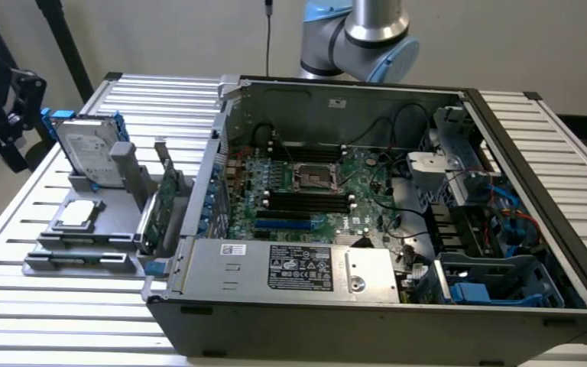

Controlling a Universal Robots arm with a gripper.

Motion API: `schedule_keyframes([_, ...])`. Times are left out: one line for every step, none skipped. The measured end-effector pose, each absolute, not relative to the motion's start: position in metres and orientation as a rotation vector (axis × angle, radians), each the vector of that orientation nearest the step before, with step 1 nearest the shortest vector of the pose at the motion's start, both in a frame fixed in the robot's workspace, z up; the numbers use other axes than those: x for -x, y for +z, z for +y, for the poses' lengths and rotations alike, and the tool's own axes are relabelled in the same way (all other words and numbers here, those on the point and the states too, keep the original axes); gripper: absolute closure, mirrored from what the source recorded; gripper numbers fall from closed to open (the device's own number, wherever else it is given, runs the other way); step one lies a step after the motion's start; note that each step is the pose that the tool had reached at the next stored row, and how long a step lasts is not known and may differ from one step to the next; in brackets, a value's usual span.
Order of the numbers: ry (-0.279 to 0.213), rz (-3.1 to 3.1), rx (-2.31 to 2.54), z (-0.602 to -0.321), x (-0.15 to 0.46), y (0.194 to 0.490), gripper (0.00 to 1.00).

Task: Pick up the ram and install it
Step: 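Pick up the ram and move it above insertion slot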

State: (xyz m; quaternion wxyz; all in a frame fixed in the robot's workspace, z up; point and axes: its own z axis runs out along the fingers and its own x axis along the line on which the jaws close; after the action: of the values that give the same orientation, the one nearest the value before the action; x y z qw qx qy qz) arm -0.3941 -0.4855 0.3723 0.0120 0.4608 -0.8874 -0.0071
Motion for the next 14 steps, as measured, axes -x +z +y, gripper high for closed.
schedule_keyframes([-0.022, -2.753, -1.462, -0.4855, 0.3941, 0.3721, 0.89])
schedule_keyframes([-0.021, -2.738, -1.487, -0.4854, 0.3941, 0.372, 0.89])
schedule_keyframes([-0.021, -2.724, -1.512, -0.4854, 0.3941, 0.3719, 0.89])
schedule_keyframes([-0.02, -2.71, -1.536, -0.4855, 0.3941, 0.3718, 0.89])
schedule_keyframes([-0.02, -2.695, -1.56, -0.4855, 0.3941, 0.3717, 0.89])
schedule_keyframes([-0.02, -2.681, -1.584, -0.4855, 0.3941, 0.3716, 0.89])
schedule_keyframes([-0.019, -2.666, -1.608, -0.4855, 0.3941, 0.3716, 0.89])
schedule_keyframes([-0.019, -2.65, -1.633, -0.4855, 0.3941, 0.3714, 0.89])
schedule_keyframes([-0.018, -2.635, -1.656, -0.4855, 0.3941, 0.3713, 0.89])
schedule_keyframes([-0.018, -2.62, -1.68, -0.4855, 0.3941, 0.3712, 0.89])
schedule_keyframes([-0.018, -2.604, -1.703, -0.4855, 0.3941, 0.371, 0.89])
schedule_keyframes([-0.017, -2.588, -1.726, -0.4855, 0.3941, 0.3709, 0.89])
schedule_keyframes([-0.017, -2.572, -1.75, -0.4855, 0.3941, 0.3708, 0.89])
schedule_keyframes([-0.016, -2.556, -1.773, -0.4855, 0.3941, 0.3706, 0.89])
